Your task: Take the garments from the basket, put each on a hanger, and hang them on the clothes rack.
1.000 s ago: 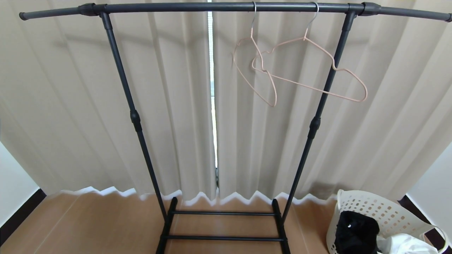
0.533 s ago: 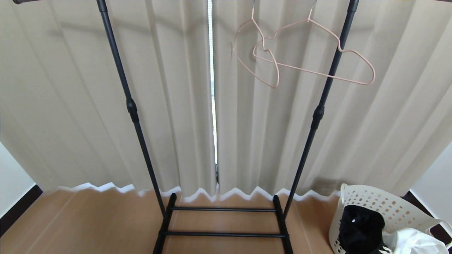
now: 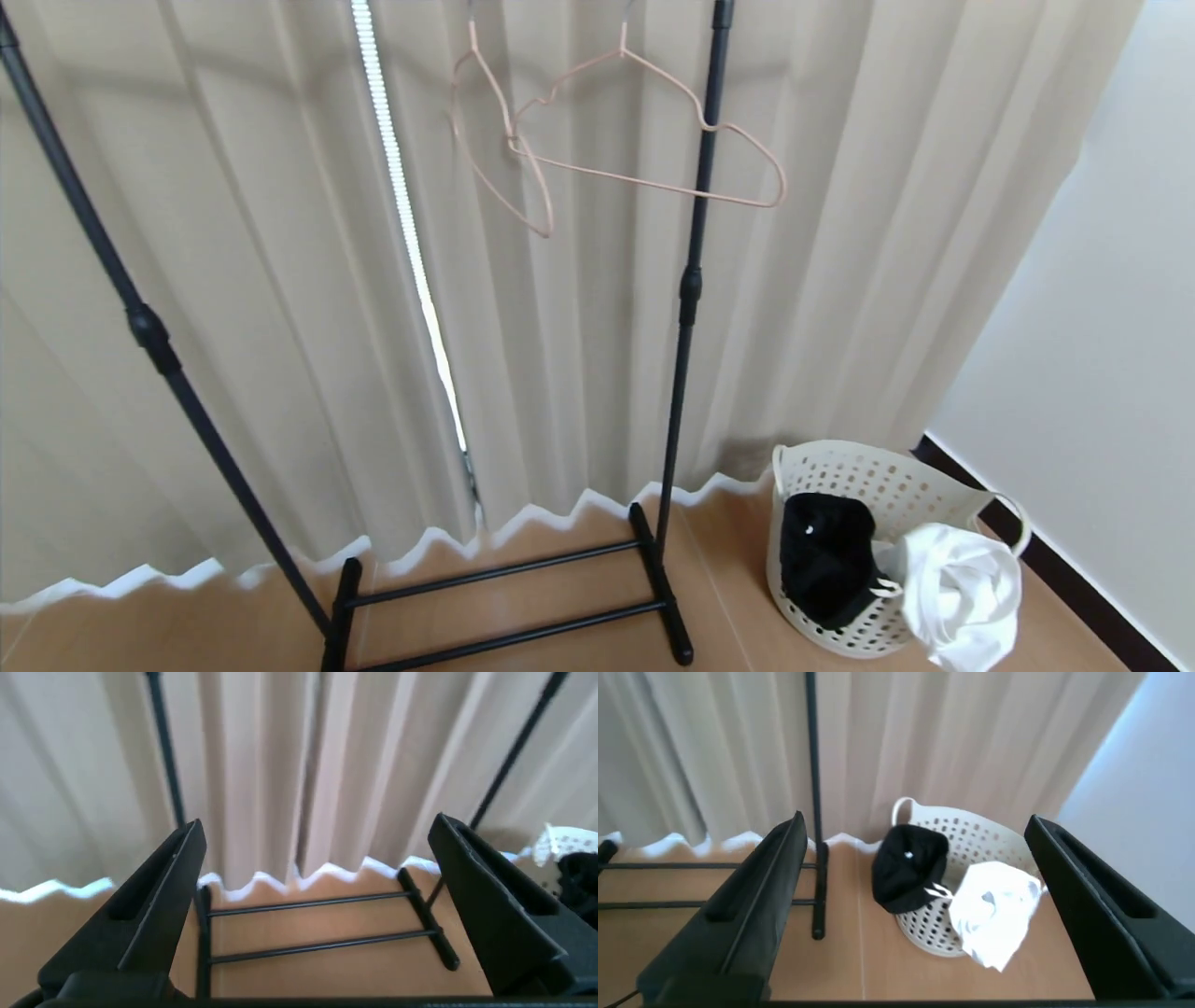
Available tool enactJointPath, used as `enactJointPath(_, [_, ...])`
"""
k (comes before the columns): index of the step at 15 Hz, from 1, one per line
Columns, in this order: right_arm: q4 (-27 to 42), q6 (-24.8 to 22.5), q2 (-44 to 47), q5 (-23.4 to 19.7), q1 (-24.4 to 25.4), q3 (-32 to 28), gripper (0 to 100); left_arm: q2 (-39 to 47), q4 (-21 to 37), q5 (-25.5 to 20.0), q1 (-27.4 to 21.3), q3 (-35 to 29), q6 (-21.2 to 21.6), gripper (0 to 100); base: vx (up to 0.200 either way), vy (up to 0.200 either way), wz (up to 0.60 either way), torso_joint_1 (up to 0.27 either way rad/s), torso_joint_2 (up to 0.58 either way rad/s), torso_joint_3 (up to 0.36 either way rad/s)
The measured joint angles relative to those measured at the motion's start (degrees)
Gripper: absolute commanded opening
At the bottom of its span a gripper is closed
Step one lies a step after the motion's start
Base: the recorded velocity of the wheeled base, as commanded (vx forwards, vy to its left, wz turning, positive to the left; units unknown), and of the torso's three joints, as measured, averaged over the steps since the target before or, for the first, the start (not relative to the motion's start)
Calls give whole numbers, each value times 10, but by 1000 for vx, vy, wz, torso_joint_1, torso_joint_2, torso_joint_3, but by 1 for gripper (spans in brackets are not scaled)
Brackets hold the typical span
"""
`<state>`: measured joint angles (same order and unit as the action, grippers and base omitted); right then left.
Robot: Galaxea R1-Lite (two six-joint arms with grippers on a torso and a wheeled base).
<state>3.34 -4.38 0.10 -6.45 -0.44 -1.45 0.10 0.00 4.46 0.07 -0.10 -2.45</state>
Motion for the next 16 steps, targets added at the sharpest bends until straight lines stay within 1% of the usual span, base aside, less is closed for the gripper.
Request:
enactJointPath(1, [0, 0, 0, 0, 0, 0, 100, 0, 0, 0, 0, 0, 0, 100, 0, 0, 0, 0, 0, 0])
enactJointPath(8, [0, 0, 0, 0, 0, 0, 100, 0, 0, 0, 0, 0, 0, 100, 0, -200, 0, 2, 6, 3])
enactJointPath(14, [-1, 0, 0, 0, 0, -1, 100, 0, 0, 0, -1, 0, -1, 100, 200, 0, 0, -2, 0, 4])
enactJointPath(16, [0, 0, 0, 0, 0, 0, 100, 0, 0, 0, 0, 0, -1, 100, 200, 0, -600, 7, 2, 2])
